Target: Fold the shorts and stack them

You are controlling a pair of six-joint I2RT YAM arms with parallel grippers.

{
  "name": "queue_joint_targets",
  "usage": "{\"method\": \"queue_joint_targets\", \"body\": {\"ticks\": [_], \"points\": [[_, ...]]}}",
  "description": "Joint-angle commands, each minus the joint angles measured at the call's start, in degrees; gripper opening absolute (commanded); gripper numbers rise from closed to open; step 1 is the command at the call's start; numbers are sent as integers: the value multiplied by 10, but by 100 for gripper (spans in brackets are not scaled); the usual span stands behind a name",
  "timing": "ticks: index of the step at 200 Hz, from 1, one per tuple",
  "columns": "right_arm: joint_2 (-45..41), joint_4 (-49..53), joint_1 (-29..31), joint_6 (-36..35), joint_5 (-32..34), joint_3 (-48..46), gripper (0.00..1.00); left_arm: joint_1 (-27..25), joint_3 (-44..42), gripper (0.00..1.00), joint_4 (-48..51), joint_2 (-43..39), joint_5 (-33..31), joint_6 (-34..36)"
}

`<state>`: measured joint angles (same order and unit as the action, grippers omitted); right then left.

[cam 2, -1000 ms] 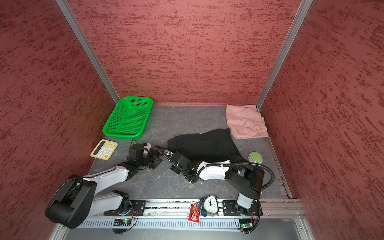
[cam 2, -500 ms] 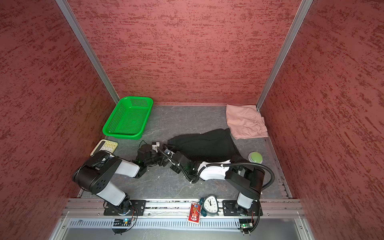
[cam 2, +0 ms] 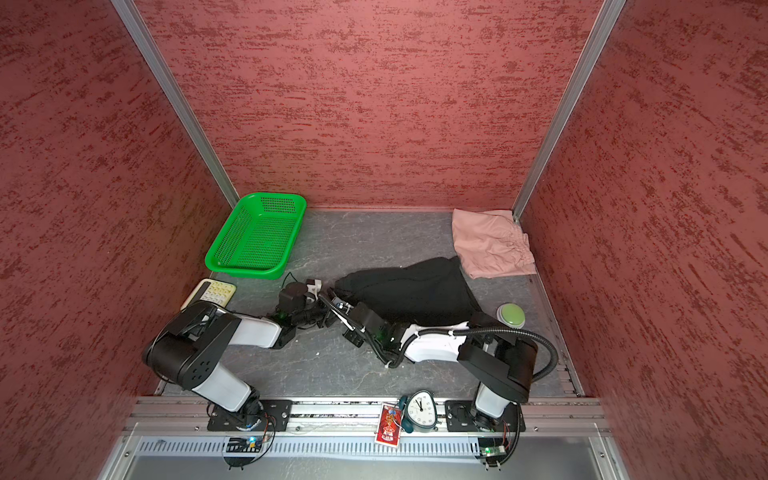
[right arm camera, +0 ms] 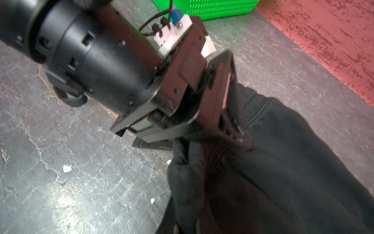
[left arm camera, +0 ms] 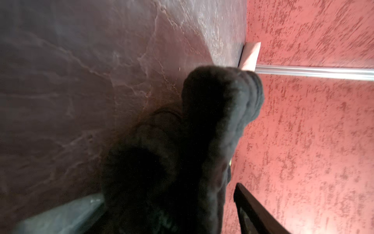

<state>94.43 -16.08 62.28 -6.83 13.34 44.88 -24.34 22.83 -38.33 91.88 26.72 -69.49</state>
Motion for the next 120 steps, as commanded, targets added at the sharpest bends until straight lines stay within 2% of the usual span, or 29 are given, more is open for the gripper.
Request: {"method": "queue_joint_targets", "body": {"ticks": [1, 12, 20, 26, 43, 53, 62, 75, 86, 101, 120], "points": [[-16, -41, -1, -2, -16, 1, 4, 0, 7, 73, 23, -6, 0, 28], [-16, -45, -1, -2, -18, 0, 7, 0, 7, 68, 18, -5, -1, 28], [-15, -47, -1, -1, -22, 1, 13, 1, 10, 60, 18, -2, 1, 31], [-15, -49, -1, 0, -25, 0, 22, 2, 13, 51, 19, -2, 2, 35], [-22, -48, 0, 2, -31, -1, 55, 7, 28, 22, 32, 0, 12, 53], [-33, -45, -1, 7, -31, -5, 66, 14, 36, 10, 45, -2, 23, 65], [-51, -41, 0, 14, -30, -10, 72, 21, 42, 0, 61, -4, 32, 76], [-88, -34, -2, 29, -30, -18, 79, 32, 48, 0, 88, -15, 43, 92], [-109, -13, -7, 46, -38, -17, 80, 42, 56, 0, 135, -29, 51, 112], [-152, 28, -24, 79, -46, -12, 91, 57, 78, 0, 217, -59, 64, 164], [-195, 67, -66, 122, -83, -21, 89, 78, 125, 0, 375, -113, 56, 252]]}}
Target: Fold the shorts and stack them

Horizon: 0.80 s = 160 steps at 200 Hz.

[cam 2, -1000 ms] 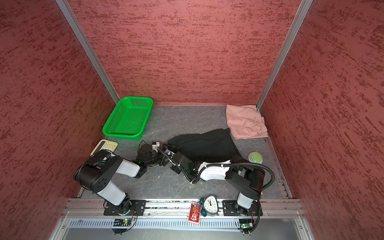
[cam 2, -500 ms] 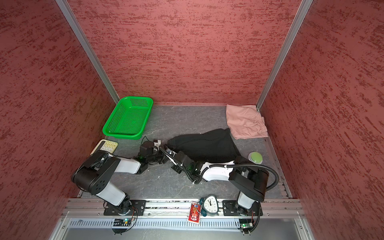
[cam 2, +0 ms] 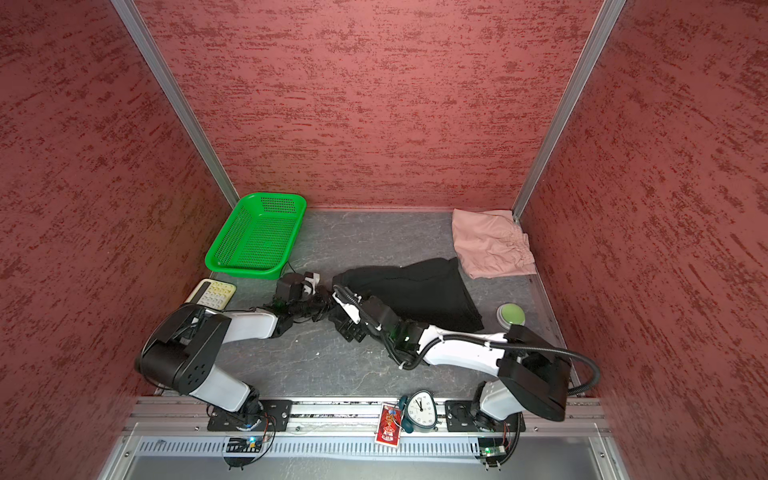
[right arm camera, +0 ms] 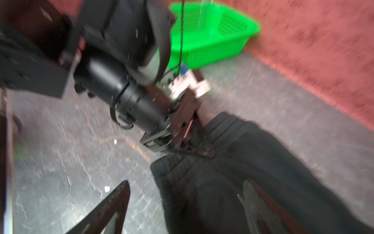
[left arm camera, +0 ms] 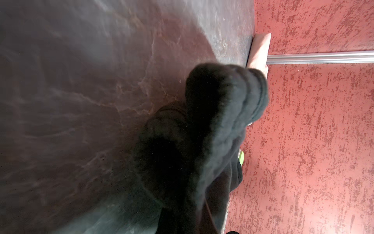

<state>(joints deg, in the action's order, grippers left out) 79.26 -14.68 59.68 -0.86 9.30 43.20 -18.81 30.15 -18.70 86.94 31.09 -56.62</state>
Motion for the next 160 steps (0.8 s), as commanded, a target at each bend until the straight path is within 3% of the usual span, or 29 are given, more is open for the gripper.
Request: {"method": "queue_joint_targets", "body": {"ticks": [1, 28, 38, 59, 82, 112, 160], "points": [[-48, 56, -45, 67, -50, -6, 88, 23, 55, 0, 186, -66, 11, 128], [-92, 75, -133, 136, -140, -29, 71, 63, 119, 0, 366, -140, -20, 227], [-85, 90, -160, 152, -172, -23, 59, 82, 135, 0, 402, -160, -19, 248], [-27, 114, -175, 162, -222, 3, 28, 117, 168, 0, 460, -174, -18, 278], [78, 100, -176, 173, -281, 49, 9, 121, 209, 0, 508, -158, -32, 305], [188, 38, -176, 195, -328, 119, 9, 122, 255, 0, 545, -121, -28, 329], [300, 60, -215, 205, -303, 235, 4, 124, 320, 0, 597, -88, -43, 369]]}}
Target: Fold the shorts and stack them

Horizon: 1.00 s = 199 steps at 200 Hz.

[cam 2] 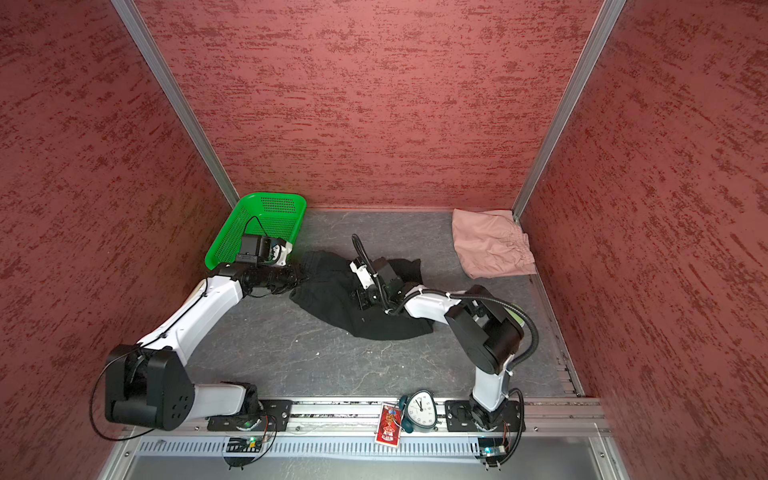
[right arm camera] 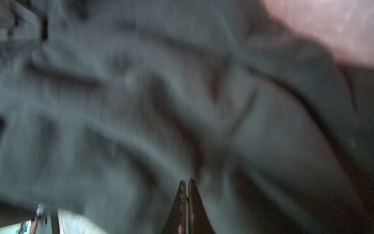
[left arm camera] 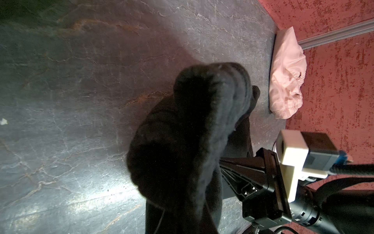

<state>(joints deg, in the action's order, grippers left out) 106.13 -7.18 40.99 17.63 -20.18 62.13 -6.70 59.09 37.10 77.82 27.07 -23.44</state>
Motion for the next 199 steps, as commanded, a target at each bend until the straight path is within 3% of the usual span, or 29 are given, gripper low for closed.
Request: {"method": "queue_joint_targets", "body": {"ticks": [1, 59, 135, 151, 162, 177, 199], "points": [[33, -14, -29, 21, -7, 48, 4, 3, 31, 0, 40, 3, -3, 38], [129, 6, -46, 31, 5, 133, 0, 8, 73, 0, 56, 19, -13, 53], [259, -9, -14, 148, 22, 264, 0, 5, 163, 0, 119, 44, -49, 85], [271, 34, -14, 153, 16, 312, 9, 4, 189, 0, 146, 64, -70, 97], [252, 46, -15, 150, 33, 317, 21, 0, 210, 0, 169, 80, -85, 105], [200, 52, -21, 136, 66, 288, 38, -11, 230, 0, 188, 96, -110, 112], [102, 90, -47, 113, 75, 204, 48, -24, 258, 0, 203, 117, -133, 115]]}}
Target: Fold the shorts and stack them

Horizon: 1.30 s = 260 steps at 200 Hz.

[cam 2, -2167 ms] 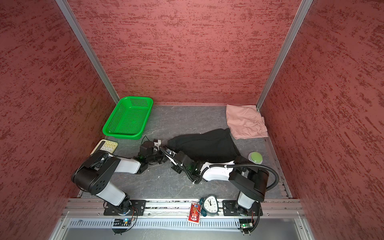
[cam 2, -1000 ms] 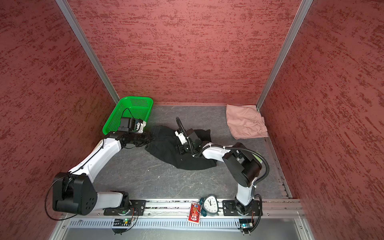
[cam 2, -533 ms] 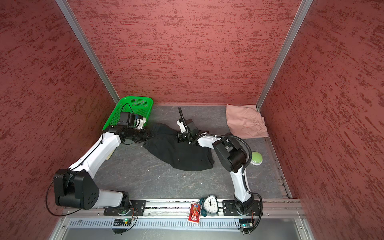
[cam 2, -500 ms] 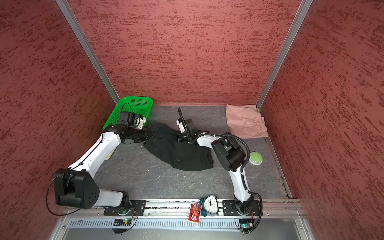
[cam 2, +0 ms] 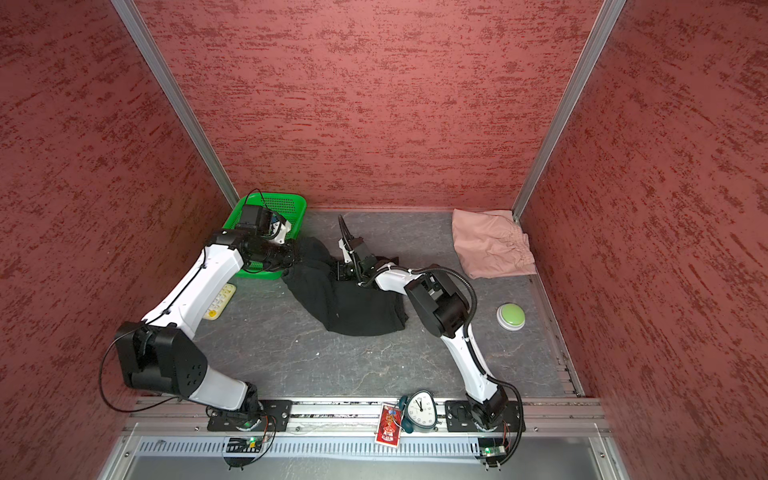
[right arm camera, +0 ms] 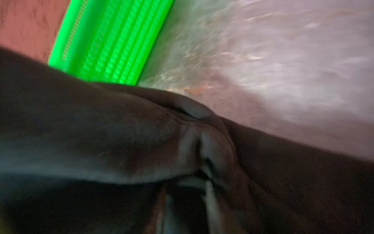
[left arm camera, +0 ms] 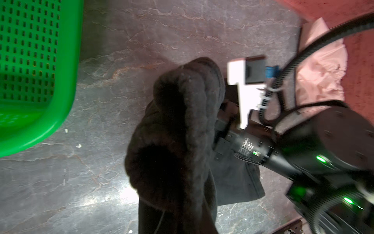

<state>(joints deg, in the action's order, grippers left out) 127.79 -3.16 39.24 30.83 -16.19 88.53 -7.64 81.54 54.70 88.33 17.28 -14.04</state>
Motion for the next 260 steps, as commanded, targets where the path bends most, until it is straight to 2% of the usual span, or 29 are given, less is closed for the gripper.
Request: {"method": "queue_joint_targets", "body": {"ticks": [1, 20, 43, 71, 86, 104, 156, 201, 224, 260], "points": [[-119, 54, -31, -19, 35, -65, 48, -15, 34, 0, 28, 12, -36, 21], [-220, 89, -59, -25, 45, -190, 55, -27, 64, 0, 47, 30, -45, 21], [-317, 138, -73, -31, 91, -316, 56, -46, 105, 0, 75, 51, -80, 23], [-370, 127, -72, -6, 57, -403, 54, -74, 156, 0, 102, 85, -98, 17], [-392, 111, -73, 13, 68, -440, 52, -98, 181, 0, 116, 103, -110, 8], [-393, 107, -73, 20, 85, -455, 48, -126, 196, 0, 120, 121, -116, -9], [-349, 38, -73, 23, 72, -478, 30, -199, 241, 0, 129, 178, -118, -55], [-342, -8, -73, 36, 59, -497, 30, -253, 314, 0, 149, 258, -115, -73], [-338, -33, -73, 46, 53, -506, 31, -275, 320, 0, 147, 287, -114, -82], [-334, -54, -73, 53, 55, -515, 38, -295, 329, 0, 119, 309, -98, -96]]}}
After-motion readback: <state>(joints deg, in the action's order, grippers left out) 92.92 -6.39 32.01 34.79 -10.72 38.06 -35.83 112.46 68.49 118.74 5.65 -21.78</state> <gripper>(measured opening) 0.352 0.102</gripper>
